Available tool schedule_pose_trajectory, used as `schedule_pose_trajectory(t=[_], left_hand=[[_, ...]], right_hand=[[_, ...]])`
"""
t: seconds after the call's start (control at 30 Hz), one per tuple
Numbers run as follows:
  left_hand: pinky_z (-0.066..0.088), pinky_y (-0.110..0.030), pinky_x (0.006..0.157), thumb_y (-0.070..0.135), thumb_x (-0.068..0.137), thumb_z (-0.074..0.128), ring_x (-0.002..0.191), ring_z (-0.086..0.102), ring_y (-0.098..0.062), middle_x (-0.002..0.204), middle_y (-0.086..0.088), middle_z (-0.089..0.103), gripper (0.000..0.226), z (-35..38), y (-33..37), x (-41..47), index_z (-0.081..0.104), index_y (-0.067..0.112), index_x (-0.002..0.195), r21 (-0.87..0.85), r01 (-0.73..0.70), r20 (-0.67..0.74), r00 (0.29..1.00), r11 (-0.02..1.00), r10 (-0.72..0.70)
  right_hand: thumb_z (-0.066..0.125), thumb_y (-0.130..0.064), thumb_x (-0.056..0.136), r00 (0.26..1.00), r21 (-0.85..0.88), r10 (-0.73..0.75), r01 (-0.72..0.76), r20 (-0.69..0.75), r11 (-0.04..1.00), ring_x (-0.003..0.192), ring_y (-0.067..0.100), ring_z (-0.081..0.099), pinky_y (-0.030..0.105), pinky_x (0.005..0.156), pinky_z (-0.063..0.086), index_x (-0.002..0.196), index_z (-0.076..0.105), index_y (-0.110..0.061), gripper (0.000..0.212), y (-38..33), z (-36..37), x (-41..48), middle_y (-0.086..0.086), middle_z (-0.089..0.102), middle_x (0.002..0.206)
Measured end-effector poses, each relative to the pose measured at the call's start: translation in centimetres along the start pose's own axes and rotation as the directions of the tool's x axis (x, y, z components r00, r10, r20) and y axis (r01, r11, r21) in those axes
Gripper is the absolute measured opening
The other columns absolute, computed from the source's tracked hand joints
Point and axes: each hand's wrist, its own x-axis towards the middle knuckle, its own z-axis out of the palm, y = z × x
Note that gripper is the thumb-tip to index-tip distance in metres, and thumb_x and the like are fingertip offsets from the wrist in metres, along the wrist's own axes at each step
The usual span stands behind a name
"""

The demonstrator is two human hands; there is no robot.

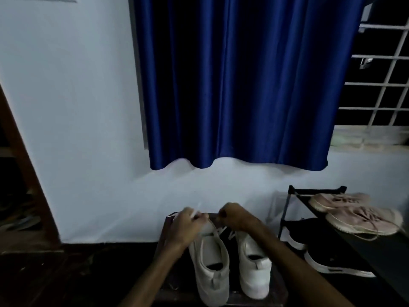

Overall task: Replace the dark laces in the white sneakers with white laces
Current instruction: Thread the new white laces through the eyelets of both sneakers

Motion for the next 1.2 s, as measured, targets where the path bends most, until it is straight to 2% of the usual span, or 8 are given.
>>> schedule_pose_trajectory(t=[0.13, 0.27, 0.4, 0.57, 0.7, 0.8, 0.97, 1.2], left_hand=[[0.048, -0.033, 0.077, 0.032, 0.083, 0.065, 0.096, 0.063, -0.023, 0.1, 0.001, 0.065, 0.027, 3.2, -3.8, -1.7, 0.052, 0.024, 0.105, 0.131, 0.049, 0.043, 0.998, 0.99, -0.055], [0.046, -0.036, 0.072, 0.02, 0.086, 0.059, 0.091, 0.062, -0.03, 0.095, -0.003, 0.064, 0.02, 4.5, -4.3, -1.9, 0.05, 0.018, 0.104, 0.057, 0.059, -0.073, 0.996, 0.997, -0.055], [0.04, -0.031, 0.072, 0.018, 0.089, 0.056, 0.095, 0.061, -0.03, 0.095, -0.001, 0.062, 0.017, 5.0, -4.3, -2.0, 0.052, 0.016, 0.105, 0.018, 0.063, -0.127, 0.99, 0.998, -0.06], [0.042, -0.031, 0.076, 0.02, 0.09, 0.06, 0.096, 0.061, -0.026, 0.099, 0.001, 0.063, 0.016, 5.1, -4.5, -2.1, 0.053, 0.016, 0.103, -0.021, 0.055, -0.126, 0.99, 0.998, -0.057], [0.043, -0.025, 0.069, 0.037, 0.095, 0.058, 0.087, 0.062, -0.012, 0.091, 0.004, 0.068, 0.021, 3.7, -3.4, -2.3, 0.063, 0.016, 0.092, -0.281, 0.046, -0.089, 0.993, 0.959, -0.074], [0.039, -0.027, 0.061, 0.023, 0.1, 0.051, 0.068, 0.053, -0.014, 0.065, 0.011, 0.06, 0.027, 0.9, -0.6, -0.1, 0.067, 0.014, 0.079, -0.416, -0.062, -0.189, 0.982, 0.907, -0.02], [0.039, -0.019, 0.039, 0.013, 0.101, 0.048, 0.049, 0.038, -0.01, 0.062, -0.001, 0.046, 0.02, -5.5, 10.5, 3.8, 0.063, 0.012, 0.088, -0.591, -0.201, -0.244, 0.968, 0.782, 0.064], [0.054, -0.026, 0.053, 0.015, 0.102, 0.047, 0.054, 0.054, -0.007, 0.074, -0.001, 0.062, 0.02, -12.2, 24.3, 5.6, 0.066, 0.013, 0.099, -0.673, -0.423, -0.339, 0.906, 0.607, 0.254]], right_hand=[[0.063, -0.031, 0.089, 0.999, -0.115, 0.011, -0.007, 0.032, 0.993, 0.095, 0.028, 0.068, 0.035, 0.08, 0.055, 0.1, 0.073, -0.012, 0.024, 0.9, 2.3, 0.3, 0.013, 0.072, 0.102], [0.068, -0.033, 0.08, 0.997, -0.118, 0.072, -0.076, -0.038, 0.99, 0.085, 0.022, 0.071, 0.033, 0.076, 0.058, 0.094, 0.074, -0.019, 0.021, 1.2, 1.9, 0.1, 0.006, 0.074, 0.092], [0.073, -0.033, 0.07, 0.985, -0.332, 0.155, -0.17, -0.072, 0.928, 0.096, 0.029, 0.068, 0.034, 0.074, 0.052, 0.105, 0.067, -0.013, 0.041, 2.0, 1.2, -0.1, 0.009, 0.069, 0.107], [0.061, -0.023, 0.083, 0.982, -0.427, 0.133, -0.177, -0.132, 0.887, 0.107, 0.03, 0.064, 0.034, 0.084, 0.049, 0.114, 0.063, -0.009, 0.034, 1.2, 0.8, 0.2, 0.011, 0.065, 0.117], [0.066, -0.026, 0.08, 0.988, -0.19, 0.127, -0.143, -0.092, 0.971, 0.092, 0.025, 0.068, 0.031, 0.079, 0.054, 0.1, 0.072, -0.01, 0.026, 0.9, -1.1, 0.4, 0.009, 0.072, 0.101], [0.062, -0.009, 0.087, 0.979, 0.167, 0.022, 0.012, -0.2, 0.986, 0.064, 0.01, 0.065, 0.019, 0.061, 0.054, 0.091, 0.077, -0.011, 0.015, -0.5, -4.7, 0.3, 0.008, 0.076, 0.086], [0.049, 0.0, 0.098, 0.918, 0.741, 0.018, 0.309, -0.397, 0.597, 0.052, 0.013, 0.058, 0.02, 0.051, 0.051, 0.103, 0.058, 0.001, 0.011, -6.7, -13.2, -1.4, 0.018, 0.067, 0.077], [0.053, -0.01, 0.098, 0.796, 0.717, -0.035, 0.563, -0.605, 0.41, 0.068, 0.012, 0.062, 0.024, 0.062, 0.055, 0.089, 0.059, -0.008, 0.011, -15.1, -25.2, -4.0, 0.005, 0.07, 0.082]])
